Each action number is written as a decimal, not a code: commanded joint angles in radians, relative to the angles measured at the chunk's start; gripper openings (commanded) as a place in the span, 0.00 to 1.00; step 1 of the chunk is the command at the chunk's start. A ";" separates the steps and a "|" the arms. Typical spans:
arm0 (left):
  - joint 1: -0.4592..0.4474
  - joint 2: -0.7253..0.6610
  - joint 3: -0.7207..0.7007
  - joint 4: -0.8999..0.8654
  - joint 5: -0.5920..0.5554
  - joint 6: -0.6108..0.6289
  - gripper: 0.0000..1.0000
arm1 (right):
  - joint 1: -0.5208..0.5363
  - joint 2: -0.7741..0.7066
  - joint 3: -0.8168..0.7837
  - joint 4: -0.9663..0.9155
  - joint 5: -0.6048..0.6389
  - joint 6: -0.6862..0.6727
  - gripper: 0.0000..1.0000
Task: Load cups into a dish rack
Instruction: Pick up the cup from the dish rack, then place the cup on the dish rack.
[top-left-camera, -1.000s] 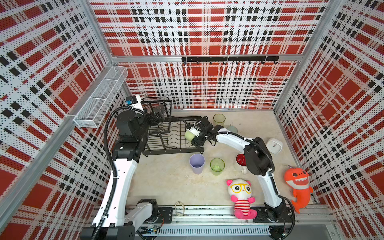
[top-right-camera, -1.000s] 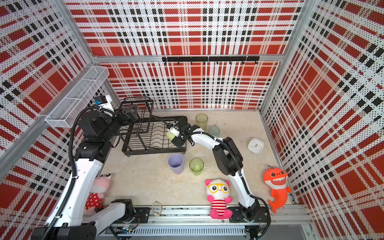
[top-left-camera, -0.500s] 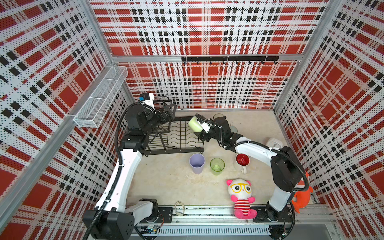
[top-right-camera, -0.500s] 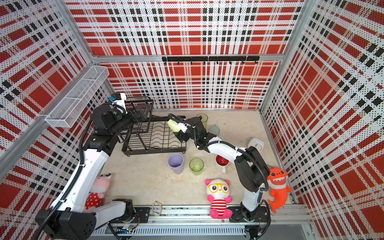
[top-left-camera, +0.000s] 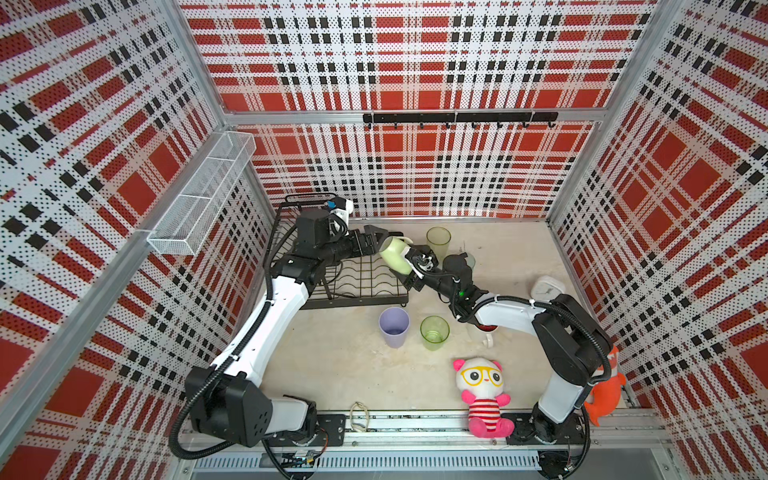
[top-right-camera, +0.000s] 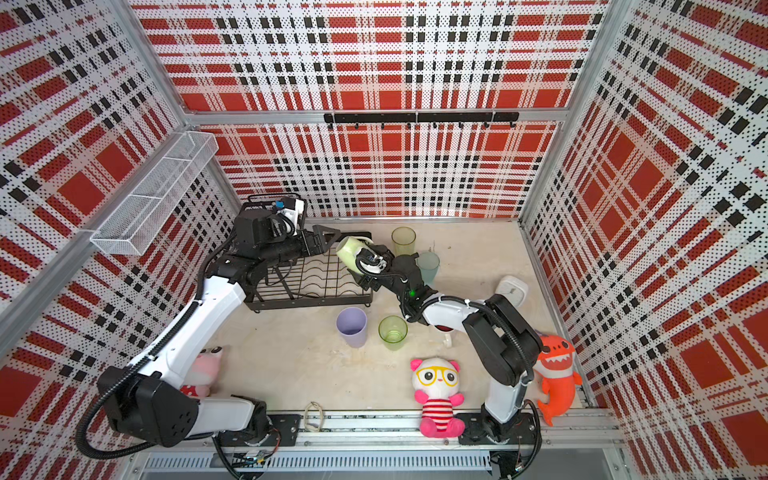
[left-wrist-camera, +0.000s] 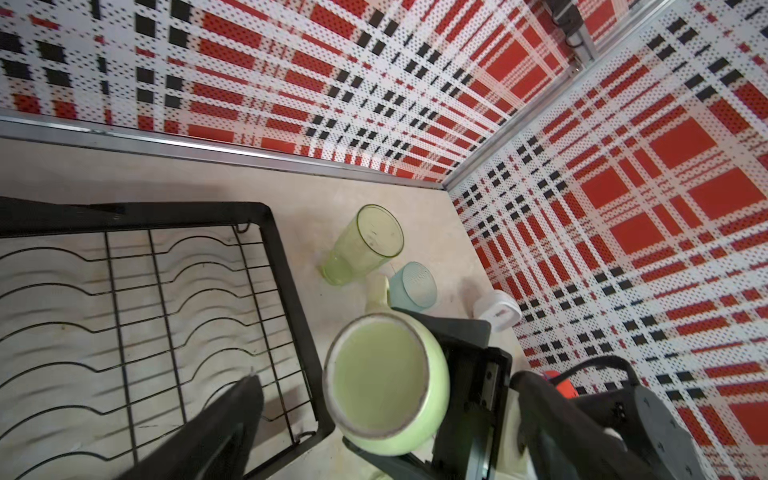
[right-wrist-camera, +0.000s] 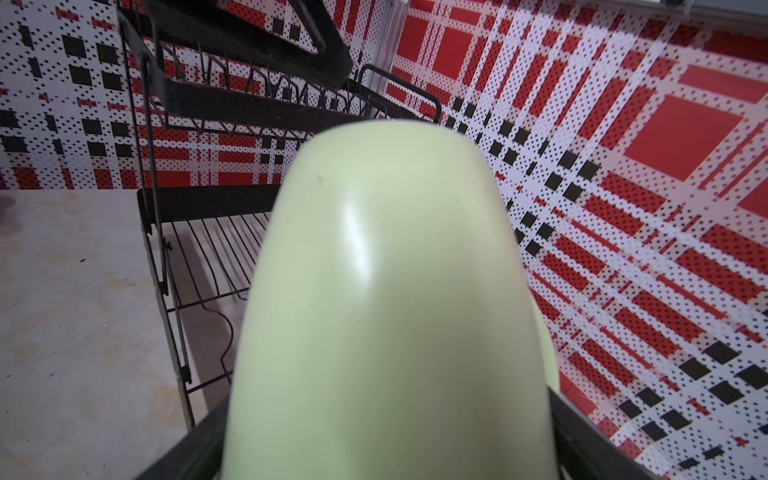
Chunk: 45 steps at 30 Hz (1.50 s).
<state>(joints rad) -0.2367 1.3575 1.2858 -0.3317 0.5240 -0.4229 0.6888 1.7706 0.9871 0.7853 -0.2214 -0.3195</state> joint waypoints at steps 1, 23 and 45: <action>-0.002 0.023 0.030 -0.023 0.096 0.049 0.98 | 0.000 -0.062 0.015 0.233 -0.059 -0.055 0.74; -0.051 0.078 -0.024 0.089 0.212 -0.050 0.86 | 0.029 0.002 0.106 0.203 -0.048 -0.127 0.74; -0.025 0.043 -0.188 0.278 0.034 -0.171 0.57 | 0.044 0.085 0.087 0.193 -0.021 -0.118 1.00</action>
<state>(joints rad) -0.2687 1.4399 1.0954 -0.1116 0.5991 -0.5854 0.7334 1.8488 1.0668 0.9031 -0.2607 -0.4225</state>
